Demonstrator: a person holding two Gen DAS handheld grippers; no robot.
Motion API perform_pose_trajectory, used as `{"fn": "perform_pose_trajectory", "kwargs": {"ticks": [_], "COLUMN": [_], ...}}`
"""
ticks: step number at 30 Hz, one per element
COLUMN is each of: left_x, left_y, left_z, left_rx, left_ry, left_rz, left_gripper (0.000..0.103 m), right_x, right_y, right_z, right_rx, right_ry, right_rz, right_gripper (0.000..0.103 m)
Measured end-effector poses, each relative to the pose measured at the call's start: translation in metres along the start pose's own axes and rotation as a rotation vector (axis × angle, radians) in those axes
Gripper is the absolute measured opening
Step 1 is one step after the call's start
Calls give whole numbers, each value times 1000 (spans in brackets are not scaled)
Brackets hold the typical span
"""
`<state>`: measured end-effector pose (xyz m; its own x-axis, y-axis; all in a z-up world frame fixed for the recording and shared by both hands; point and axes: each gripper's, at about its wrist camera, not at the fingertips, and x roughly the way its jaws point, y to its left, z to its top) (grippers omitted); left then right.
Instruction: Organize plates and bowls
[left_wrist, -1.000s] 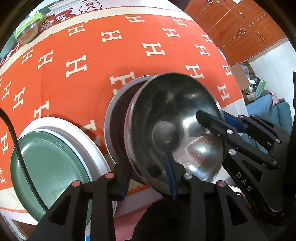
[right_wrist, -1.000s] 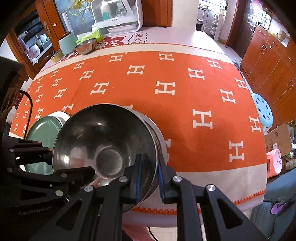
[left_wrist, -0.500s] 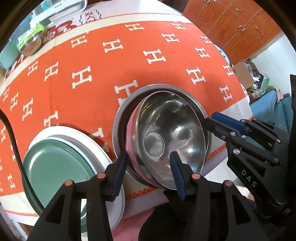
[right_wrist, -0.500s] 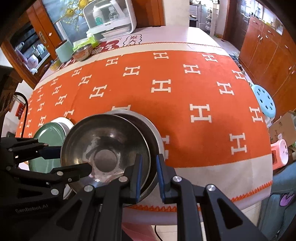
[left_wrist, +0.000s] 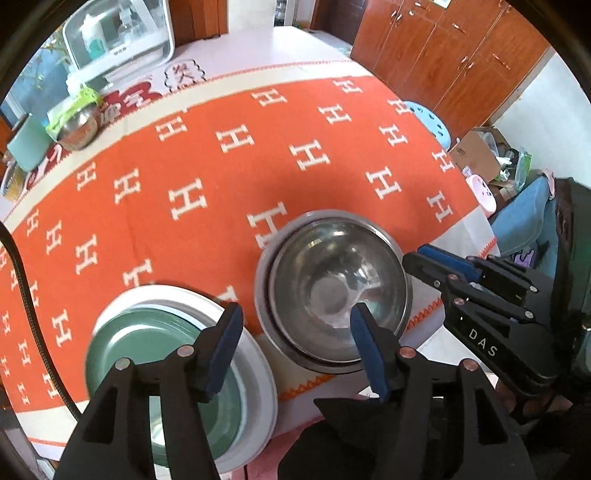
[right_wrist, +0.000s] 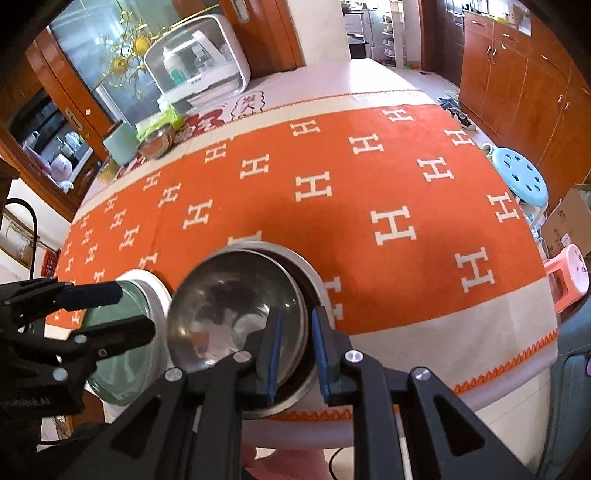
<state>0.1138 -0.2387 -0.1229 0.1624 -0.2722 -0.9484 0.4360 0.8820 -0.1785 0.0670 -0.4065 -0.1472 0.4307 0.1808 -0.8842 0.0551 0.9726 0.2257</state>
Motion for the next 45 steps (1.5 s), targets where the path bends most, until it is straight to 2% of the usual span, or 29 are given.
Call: {"fn": "perform_pose_trajectory", "kwargs": {"ticks": [7,9,12,17,23,27,33,39,45], "left_x": [-38,-52,-72,-106,-144,-160,-179,-194,-190], "left_y": [36,51,68,102,148,180,224,275,320], "left_z": [3,4,4,2,2,6,16,32,56], "left_rx": [-42,-57,-65,-59,-43,-55,-78,-96,-134], "left_ry": [-58,-80,-114,-160,-214,-228,-242,-259,-239], "left_rz": [-2,-13,10,38,110,157,208,228,227], "left_gripper": [64,66,68,70,75,75,75,76,76], "right_x": [-5,-7,-12,-18,-23,-25,-29,-29,-19], "right_y": [26,38,57,93,139,168,210,237,267], "right_z": [10,15,22,38,62,83,117,150,182], "right_rx": [-5,-7,-12,-26,-65,-82,-126,-150,-146], "right_ry": [-17,-26,-49,-79,-98,-115,-148,-187,-239], "right_rz": [32,49,66,78,77,91,74,51,42], "right_gripper": [18,27,38,42,47,56,58,65,65]}}
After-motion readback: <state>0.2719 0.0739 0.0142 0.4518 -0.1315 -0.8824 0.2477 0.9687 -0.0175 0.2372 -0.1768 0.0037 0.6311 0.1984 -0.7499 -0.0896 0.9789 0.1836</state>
